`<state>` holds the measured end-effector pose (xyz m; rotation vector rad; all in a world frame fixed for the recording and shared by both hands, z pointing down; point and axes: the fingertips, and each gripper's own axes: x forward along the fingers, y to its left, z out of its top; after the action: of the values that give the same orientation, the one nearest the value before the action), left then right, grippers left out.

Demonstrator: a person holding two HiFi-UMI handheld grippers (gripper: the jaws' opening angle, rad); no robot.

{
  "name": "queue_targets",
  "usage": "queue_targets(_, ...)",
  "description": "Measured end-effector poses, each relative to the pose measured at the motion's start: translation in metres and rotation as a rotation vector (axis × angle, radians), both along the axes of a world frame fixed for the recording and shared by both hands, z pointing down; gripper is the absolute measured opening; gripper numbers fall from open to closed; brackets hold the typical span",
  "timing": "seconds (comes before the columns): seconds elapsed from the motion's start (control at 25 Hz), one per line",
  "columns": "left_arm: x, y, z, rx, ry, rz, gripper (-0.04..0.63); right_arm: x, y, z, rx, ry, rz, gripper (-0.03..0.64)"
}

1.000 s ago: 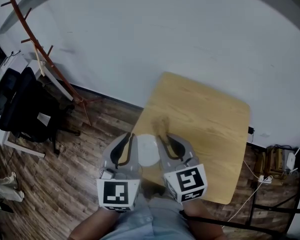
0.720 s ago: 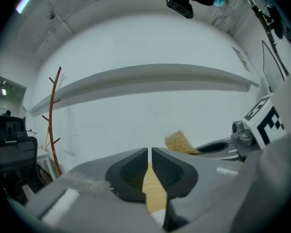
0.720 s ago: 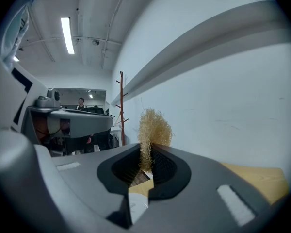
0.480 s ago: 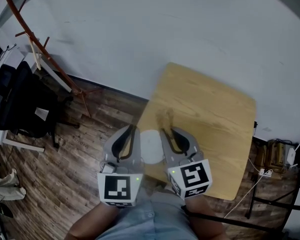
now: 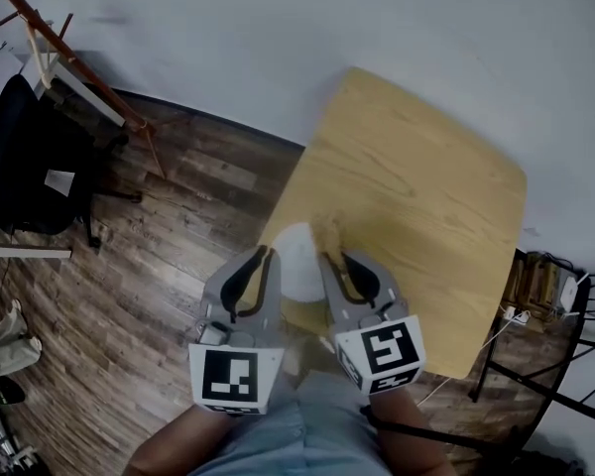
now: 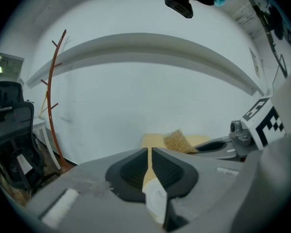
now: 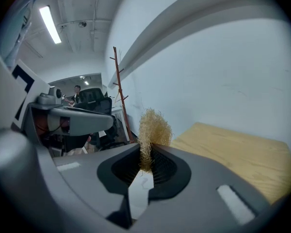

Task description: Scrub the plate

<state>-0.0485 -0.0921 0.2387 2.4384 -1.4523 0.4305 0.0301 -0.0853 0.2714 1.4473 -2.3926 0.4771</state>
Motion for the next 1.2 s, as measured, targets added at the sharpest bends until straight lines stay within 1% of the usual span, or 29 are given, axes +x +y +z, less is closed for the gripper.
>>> queue_targets(0.12, -0.005, 0.008, 0.028, -0.09, 0.012, -0.02, 0.048, -0.007, 0.011, 0.029, -0.088, 0.005, -0.022, 0.043)
queue_targets(0.2, -0.01, 0.008, 0.043, -0.129, 0.023, -0.029, 0.048, -0.011, 0.013, 0.046, -0.136, 0.018, -0.026, 0.043)
queue_targets(0.32, -0.017, 0.009, 0.064, -0.184, 0.04, -0.037, 0.048, -0.013, 0.015, 0.068, -0.191, 0.064, -0.019, 0.043)
queue_targets(0.44, -0.021, 0.018, 0.093, -0.258, 0.06, -0.041, 0.048, -0.014, 0.018, 0.088, -0.236, 0.083, -0.014, 0.043)
queue_targets(0.64, -0.024, 0.031, 0.133, -0.381, 0.126, -0.04, 0.049, -0.012, 0.025, 0.116, -0.279, 0.117, -0.011, 0.043)
queue_targets(0.76, -0.024, 0.032, 0.148, -0.44, 0.186, -0.054, 0.051, -0.011, 0.027, 0.129, -0.303, 0.106, -0.011, 0.043)
queue_targets(0.96, -0.027, 0.035, 0.163, -0.542, 0.278, -0.08, 0.064, -0.019, 0.026, 0.132, -0.319, 0.073, -0.002, 0.042)
queue_targets(1.08, -0.027, 0.036, 0.171, -0.594, 0.294, -0.093, 0.093, -0.019, 0.027, 0.133, -0.337, 0.055, -0.001, 0.042)
queue_targets(1.2, -0.029, 0.037, 0.18, -0.641, 0.296, -0.108, 0.106, -0.016, 0.029, 0.136, -0.35, 0.061, 0.0, 0.042)
